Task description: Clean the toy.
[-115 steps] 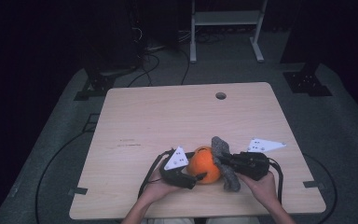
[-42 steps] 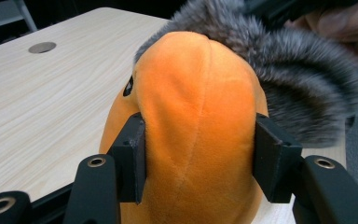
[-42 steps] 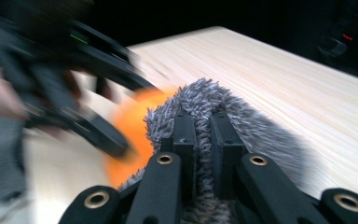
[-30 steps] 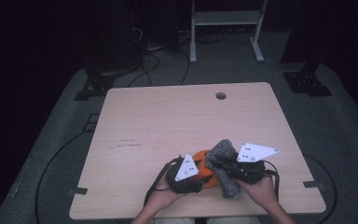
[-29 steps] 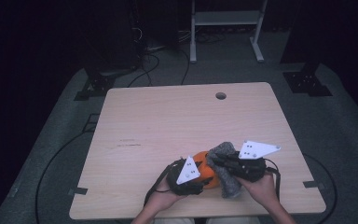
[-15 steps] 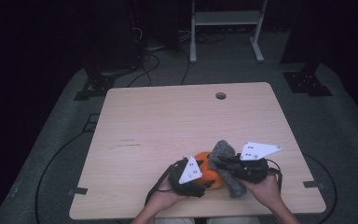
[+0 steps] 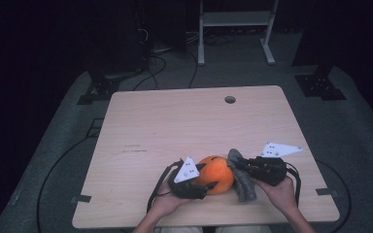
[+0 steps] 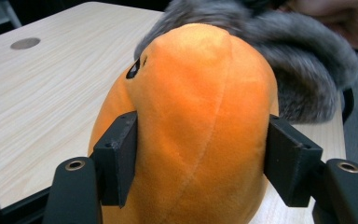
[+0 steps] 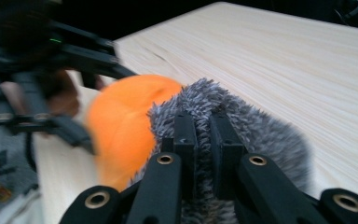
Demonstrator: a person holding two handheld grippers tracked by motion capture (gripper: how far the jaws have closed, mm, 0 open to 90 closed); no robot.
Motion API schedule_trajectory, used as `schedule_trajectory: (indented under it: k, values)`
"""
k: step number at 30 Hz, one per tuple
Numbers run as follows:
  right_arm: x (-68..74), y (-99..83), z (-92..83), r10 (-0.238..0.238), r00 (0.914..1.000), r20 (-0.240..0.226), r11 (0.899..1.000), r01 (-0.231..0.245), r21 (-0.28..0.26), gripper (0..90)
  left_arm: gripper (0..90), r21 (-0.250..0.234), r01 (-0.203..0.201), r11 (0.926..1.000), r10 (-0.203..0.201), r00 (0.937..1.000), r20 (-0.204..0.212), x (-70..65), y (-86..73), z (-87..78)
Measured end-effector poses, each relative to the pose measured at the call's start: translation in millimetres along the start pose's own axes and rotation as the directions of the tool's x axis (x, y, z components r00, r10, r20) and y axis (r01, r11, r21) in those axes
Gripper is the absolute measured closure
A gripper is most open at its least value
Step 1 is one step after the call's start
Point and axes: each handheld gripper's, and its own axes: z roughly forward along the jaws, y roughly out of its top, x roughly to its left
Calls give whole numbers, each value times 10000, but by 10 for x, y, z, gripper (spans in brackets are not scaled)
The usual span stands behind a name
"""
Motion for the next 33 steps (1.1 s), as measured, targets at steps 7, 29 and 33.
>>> schedule_trajectory:
  k: [7, 29, 33]
  values:
    - [90, 59, 72, -369, 9990, -255, 9991, 363, -238, 821, 359, -61, 144, 9999, -143, 9999, 70, 40, -17, -39]
    - [-79, -68, 22, 244, 9996, 116, 9994, -241, -242, 821, 90, -389, 1151, 9926, -1126, 9918, 612, 170, -19, -15]
    - [-51, -37, 38, 240, 9997, 70, 9994, -238, -245, 821, 222, -124, 866, 9962, -861, 9956, 374, 168, -54, 31]
